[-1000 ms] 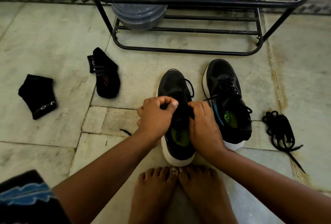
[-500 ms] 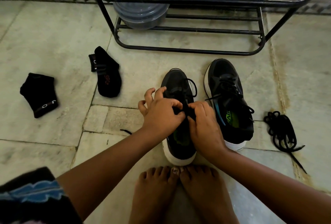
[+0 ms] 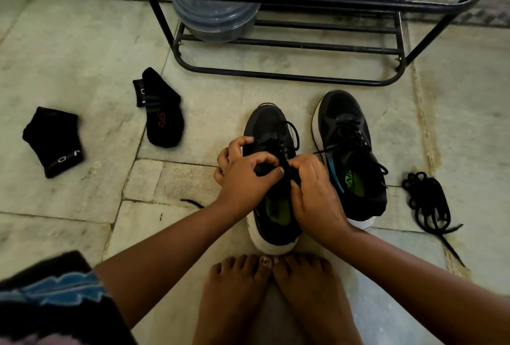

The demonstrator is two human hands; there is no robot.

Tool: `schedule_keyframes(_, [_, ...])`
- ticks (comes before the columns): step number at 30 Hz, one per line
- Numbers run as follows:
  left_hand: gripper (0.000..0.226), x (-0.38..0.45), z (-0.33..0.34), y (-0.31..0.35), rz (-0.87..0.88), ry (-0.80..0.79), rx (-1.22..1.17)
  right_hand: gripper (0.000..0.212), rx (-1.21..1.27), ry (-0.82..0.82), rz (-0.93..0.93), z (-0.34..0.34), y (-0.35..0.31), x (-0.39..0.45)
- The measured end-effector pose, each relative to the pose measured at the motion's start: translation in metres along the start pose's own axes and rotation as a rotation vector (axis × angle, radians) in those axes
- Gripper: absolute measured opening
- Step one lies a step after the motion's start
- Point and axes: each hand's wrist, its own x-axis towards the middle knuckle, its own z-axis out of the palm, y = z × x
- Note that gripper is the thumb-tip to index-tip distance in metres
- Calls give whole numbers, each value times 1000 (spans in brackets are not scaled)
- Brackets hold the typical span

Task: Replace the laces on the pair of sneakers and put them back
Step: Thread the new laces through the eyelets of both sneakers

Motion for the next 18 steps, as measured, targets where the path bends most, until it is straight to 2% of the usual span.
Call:
schedule_keyframes(15, [11, -6, 3, -3, 38, 33, -57, 31, 25, -1, -6, 1, 1, 0])
schedule_keyframes(18, [18, -6, 2, -3, 17, 41, -117, 32, 39, 5, -8, 1, 1, -1])
